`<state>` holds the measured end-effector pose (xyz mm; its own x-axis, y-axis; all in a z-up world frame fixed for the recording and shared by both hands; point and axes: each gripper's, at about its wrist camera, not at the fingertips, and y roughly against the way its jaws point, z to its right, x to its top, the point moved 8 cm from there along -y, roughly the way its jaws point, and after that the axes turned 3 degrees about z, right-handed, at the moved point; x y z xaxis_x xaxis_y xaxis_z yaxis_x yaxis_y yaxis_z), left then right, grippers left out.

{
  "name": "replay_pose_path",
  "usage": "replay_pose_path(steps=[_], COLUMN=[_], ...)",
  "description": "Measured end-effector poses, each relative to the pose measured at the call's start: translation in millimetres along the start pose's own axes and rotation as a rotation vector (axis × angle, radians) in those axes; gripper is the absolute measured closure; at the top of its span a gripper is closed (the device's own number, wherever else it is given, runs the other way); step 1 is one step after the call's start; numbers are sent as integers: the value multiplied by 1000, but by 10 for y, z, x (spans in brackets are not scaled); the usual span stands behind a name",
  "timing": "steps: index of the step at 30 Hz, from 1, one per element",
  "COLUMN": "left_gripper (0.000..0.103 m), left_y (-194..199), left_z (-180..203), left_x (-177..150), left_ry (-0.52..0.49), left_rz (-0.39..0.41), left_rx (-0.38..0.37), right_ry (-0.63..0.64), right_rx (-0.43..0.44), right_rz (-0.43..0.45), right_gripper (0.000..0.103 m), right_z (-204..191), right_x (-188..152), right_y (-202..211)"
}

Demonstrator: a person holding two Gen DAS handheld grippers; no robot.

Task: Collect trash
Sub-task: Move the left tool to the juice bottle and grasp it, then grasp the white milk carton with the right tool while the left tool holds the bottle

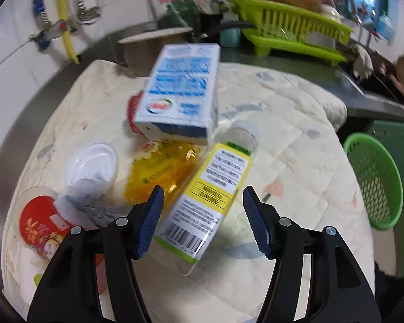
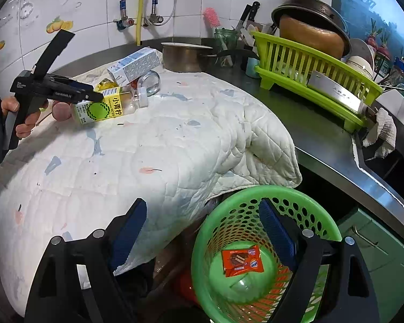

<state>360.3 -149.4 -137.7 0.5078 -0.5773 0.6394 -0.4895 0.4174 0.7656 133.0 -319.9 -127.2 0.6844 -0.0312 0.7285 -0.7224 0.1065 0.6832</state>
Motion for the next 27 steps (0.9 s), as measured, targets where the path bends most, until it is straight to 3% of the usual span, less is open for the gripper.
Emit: replay_pose_path(steps=[10, 16, 27], left_gripper=[43, 55, 61], left_y=[-134, -99, 177], left_z=[71, 183, 274], left_x=[-8, -25, -256], left_ry=[-97, -136, 41], left_rz=[-9, -8, -6], left_rx=[41, 53, 13], right_ry=[25, 32, 2], right_rx=[9, 12, 58], right_rz=[2, 6, 38], right_gripper=[21, 21, 21], right_z=[-104, -133, -173], right_x=[66, 99, 395], right_y=[-27, -19, 18])
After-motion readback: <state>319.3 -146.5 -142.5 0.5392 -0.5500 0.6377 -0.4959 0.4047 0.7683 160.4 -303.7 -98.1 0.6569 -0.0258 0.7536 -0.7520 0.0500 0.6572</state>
